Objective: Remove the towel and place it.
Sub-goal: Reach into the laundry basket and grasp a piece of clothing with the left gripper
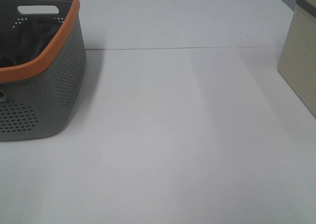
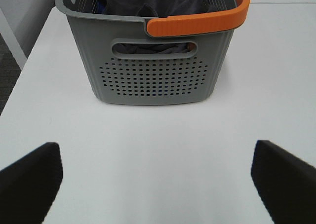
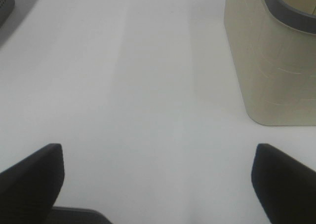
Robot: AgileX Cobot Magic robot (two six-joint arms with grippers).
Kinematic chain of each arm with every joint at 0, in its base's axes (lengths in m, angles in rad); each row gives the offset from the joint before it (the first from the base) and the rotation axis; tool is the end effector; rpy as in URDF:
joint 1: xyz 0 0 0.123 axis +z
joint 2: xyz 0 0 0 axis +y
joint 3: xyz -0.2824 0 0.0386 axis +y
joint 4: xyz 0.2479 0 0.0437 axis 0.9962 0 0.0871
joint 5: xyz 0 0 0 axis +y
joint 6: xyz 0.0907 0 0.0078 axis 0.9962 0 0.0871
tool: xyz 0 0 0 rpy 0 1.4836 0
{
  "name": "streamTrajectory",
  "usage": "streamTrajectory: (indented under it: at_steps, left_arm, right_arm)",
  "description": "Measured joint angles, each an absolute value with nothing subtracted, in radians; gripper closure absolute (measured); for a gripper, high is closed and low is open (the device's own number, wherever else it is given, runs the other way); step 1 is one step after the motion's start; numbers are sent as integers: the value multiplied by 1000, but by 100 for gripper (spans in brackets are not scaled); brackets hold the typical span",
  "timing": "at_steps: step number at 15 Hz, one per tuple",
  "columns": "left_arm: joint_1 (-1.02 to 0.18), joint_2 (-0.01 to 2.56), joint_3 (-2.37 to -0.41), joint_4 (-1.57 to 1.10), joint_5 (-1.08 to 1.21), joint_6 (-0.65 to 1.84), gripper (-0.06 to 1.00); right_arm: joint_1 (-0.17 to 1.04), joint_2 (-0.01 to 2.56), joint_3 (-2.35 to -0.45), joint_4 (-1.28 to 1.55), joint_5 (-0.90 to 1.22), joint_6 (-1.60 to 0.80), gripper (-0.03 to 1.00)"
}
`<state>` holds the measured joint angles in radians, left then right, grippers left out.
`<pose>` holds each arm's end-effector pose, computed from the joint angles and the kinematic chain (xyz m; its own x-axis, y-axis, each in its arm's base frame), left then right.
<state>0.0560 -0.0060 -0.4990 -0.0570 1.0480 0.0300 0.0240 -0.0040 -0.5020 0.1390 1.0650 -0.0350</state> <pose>-0.0049 -0.0048 0.2780 -0.4389 -0.0231 -0.8982 -0.0110 0.9997 -0.0203 -0.0066 0.0109 0.2780 -0.4548 0.0215 -0.8904 -0.1172 0.9896 0.0838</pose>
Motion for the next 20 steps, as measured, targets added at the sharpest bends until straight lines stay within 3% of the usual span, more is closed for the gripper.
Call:
streamTrajectory:
  at_steps: [20]
  left_arm:
    - [59, -6, -499, -54, 1048, 30, -4]
  right_arm:
    - [24, -4, -502, 139, 1065, -35, 4]
